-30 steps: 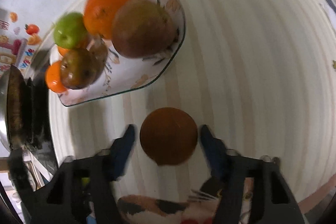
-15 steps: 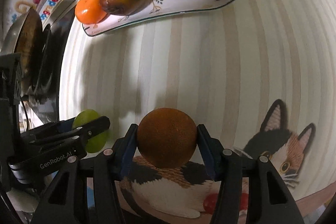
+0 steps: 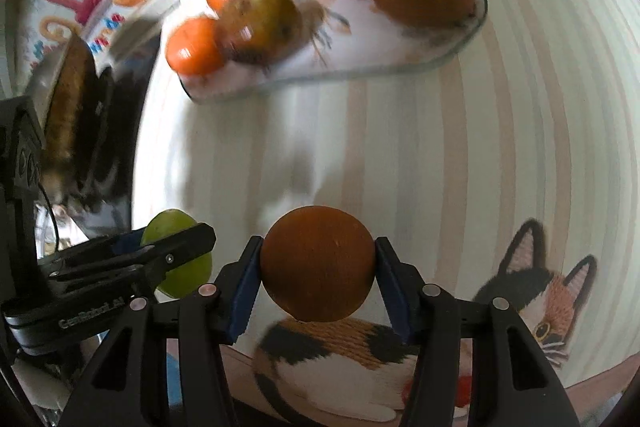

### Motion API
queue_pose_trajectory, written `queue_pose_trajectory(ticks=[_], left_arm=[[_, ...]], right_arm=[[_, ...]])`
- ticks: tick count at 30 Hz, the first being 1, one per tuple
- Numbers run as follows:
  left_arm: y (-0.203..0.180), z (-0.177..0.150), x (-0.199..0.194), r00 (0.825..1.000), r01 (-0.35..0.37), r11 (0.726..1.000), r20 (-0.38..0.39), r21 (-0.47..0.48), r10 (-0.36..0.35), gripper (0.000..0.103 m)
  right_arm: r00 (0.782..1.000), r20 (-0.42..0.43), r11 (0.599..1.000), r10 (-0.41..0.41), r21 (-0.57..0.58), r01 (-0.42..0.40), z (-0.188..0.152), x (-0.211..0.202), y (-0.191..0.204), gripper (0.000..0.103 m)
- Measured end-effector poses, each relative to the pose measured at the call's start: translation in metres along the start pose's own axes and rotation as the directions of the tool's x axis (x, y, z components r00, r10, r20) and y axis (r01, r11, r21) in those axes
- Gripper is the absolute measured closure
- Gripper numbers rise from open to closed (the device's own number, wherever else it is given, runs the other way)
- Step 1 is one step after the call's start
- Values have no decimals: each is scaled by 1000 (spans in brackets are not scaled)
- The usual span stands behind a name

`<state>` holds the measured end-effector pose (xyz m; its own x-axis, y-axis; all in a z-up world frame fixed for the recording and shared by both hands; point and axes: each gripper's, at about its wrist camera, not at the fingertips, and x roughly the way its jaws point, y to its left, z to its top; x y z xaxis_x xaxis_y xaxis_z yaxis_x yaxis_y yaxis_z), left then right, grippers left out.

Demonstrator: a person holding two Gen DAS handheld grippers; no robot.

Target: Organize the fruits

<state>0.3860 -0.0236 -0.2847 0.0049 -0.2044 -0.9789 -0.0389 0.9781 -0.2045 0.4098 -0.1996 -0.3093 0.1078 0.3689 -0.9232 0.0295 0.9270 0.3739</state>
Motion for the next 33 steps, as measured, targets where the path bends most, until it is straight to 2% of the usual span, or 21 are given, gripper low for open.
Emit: queue_pose_trajectory(ticks=[5, 9, 14, 18, 19, 21, 23, 26, 27, 28, 29, 31, 33], left_arm=[[2, 33, -36, 997, 45, 999, 69, -7, -44, 53], [8, 68, -49, 994, 46, 999, 104, -22, -43, 53], [12, 95, -33, 996, 39, 999, 87, -25, -36, 53], [11, 113, -15, 998, 37, 999, 57, -20, -36, 52], [10, 114, -13, 998, 34, 999, 58, -23, -33, 52], [11, 115, -12, 998, 42, 999, 54, -33, -40, 52], [9, 117, -13, 997, 61, 997, 59, -45, -59, 52], [10, 118, -19, 995, 72, 996, 74, -45, -68, 45], [9, 118, -22, 995, 65, 997, 79, -41, -62, 38], [9, 118, -26, 995, 63, 997, 85, -34, -60, 31], [7, 116, -29, 994, 59, 998, 95, -25, -57, 28], [5, 113, -37, 993, 27, 1000, 118, -4, -26, 17], [2, 108, -45, 990, -9, 1000, 138, 16, 7, 17]], right_arm=[[997, 76, 999, 29, 20, -31, 35, -24, 7, 46], [990, 140, 999, 13, 50, -20, 70, -34, 5, 46], [988, 149, 998, -33, 66, 23, 101, -25, 4, 46], [988, 144, 996, -57, 77, 46, 105, -15, 2, 45], [988, 143, 995, -53, 87, 41, 104, -13, 0, 43], [988, 150, 994, -42, 110, 25, 102, -10, -1, 34], [986, 163, 993, -39, 119, 19, 100, -10, 0, 19], [984, 174, 992, -40, 128, 17, 97, -16, 0, 18], [984, 175, 991, -39, 130, 16, 97, -18, 2, 17], [983, 176, 991, -46, 130, 23, 95, -23, 2, 13], [982, 177, 991, -61, 128, 39, 94, -26, 3, 7], [977, 182, 990, -108, 111, 89, 90, -37, 7, 7], [970, 187, 986, -154, 94, 138, 84, -46, 8, 6]])
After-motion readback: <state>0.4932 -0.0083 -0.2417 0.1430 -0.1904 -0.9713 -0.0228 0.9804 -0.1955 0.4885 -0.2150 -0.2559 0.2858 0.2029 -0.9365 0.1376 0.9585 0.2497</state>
